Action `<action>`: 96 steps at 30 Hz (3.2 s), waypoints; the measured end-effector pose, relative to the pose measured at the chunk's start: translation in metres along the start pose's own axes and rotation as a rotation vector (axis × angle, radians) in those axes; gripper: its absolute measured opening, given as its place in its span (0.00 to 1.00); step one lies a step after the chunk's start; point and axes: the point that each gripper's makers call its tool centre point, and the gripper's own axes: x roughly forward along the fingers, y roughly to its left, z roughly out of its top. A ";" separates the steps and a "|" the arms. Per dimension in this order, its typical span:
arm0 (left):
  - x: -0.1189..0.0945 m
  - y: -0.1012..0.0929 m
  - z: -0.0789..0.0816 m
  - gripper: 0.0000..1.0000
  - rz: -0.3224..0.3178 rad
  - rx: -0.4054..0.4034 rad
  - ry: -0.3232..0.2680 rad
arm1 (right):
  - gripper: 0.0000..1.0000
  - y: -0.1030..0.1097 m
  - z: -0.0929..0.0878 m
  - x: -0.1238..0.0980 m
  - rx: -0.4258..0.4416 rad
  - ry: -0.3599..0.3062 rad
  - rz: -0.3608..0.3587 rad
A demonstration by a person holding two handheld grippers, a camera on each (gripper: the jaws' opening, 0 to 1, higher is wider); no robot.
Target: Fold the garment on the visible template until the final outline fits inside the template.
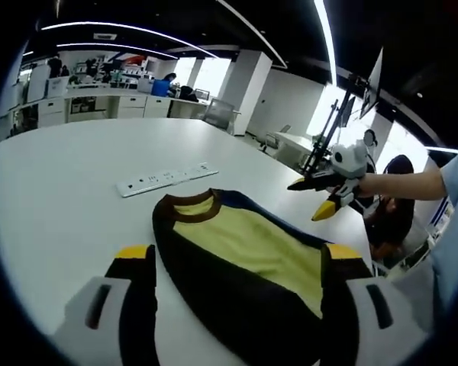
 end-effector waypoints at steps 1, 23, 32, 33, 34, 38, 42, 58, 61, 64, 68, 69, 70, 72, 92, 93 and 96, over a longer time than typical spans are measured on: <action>-0.004 -0.002 0.000 0.86 0.002 -0.001 -0.009 | 0.87 0.001 -0.001 -0.003 0.002 -0.001 0.001; -0.048 -0.051 -0.021 0.82 -0.003 -0.023 -0.072 | 0.82 0.031 -0.032 -0.060 0.047 -0.052 -0.024; -0.059 -0.058 -0.032 0.81 0.004 -0.020 -0.064 | 0.82 0.032 -0.045 -0.080 0.063 -0.081 -0.051; -0.061 -0.059 -0.033 0.81 0.004 -0.021 -0.065 | 0.82 0.032 -0.047 -0.081 0.066 -0.085 -0.053; -0.063 -0.060 -0.035 0.81 0.005 -0.023 -0.063 | 0.82 0.032 -0.049 -0.082 0.077 -0.085 -0.051; -0.071 -0.059 -0.042 0.80 0.021 -0.036 -0.064 | 0.77 0.040 -0.059 -0.084 0.081 -0.072 -0.036; -0.082 -0.062 -0.050 0.79 0.035 -0.066 -0.093 | 0.76 0.049 -0.065 -0.086 0.091 -0.089 -0.034; -0.115 -0.065 -0.075 0.78 0.082 -0.104 -0.103 | 0.73 0.072 -0.100 -0.104 0.093 -0.079 -0.030; -0.117 -0.065 -0.079 0.77 0.090 -0.105 -0.103 | 0.69 0.078 -0.112 -0.108 0.014 -0.068 -0.034; -0.116 -0.067 -0.082 0.78 0.092 -0.123 -0.108 | 0.61 0.081 -0.126 -0.107 -0.004 -0.055 -0.037; -0.112 -0.069 -0.084 0.78 0.091 -0.138 -0.110 | 0.51 0.079 -0.139 -0.106 0.000 -0.045 -0.041; -0.111 -0.071 -0.083 0.78 0.086 -0.142 -0.116 | 0.48 0.079 -0.141 -0.105 -0.002 -0.040 -0.038; -0.110 -0.071 -0.083 0.78 0.084 -0.142 -0.117 | 0.47 0.079 -0.143 -0.104 -0.023 -0.035 -0.043; -0.108 -0.073 -0.081 0.78 0.080 -0.141 -0.119 | 0.42 0.077 -0.147 -0.103 -0.072 -0.018 -0.058; -0.107 -0.079 -0.084 0.77 0.065 -0.172 -0.127 | 0.00 0.087 -0.149 -0.098 -0.126 -0.007 -0.050; -0.107 -0.080 -0.085 0.77 0.064 -0.174 -0.126 | 0.00 0.087 -0.147 -0.099 -0.119 -0.012 -0.048; -0.107 -0.080 -0.085 0.77 0.062 -0.172 -0.126 | 0.00 0.088 -0.135 -0.106 -0.035 -0.051 -0.033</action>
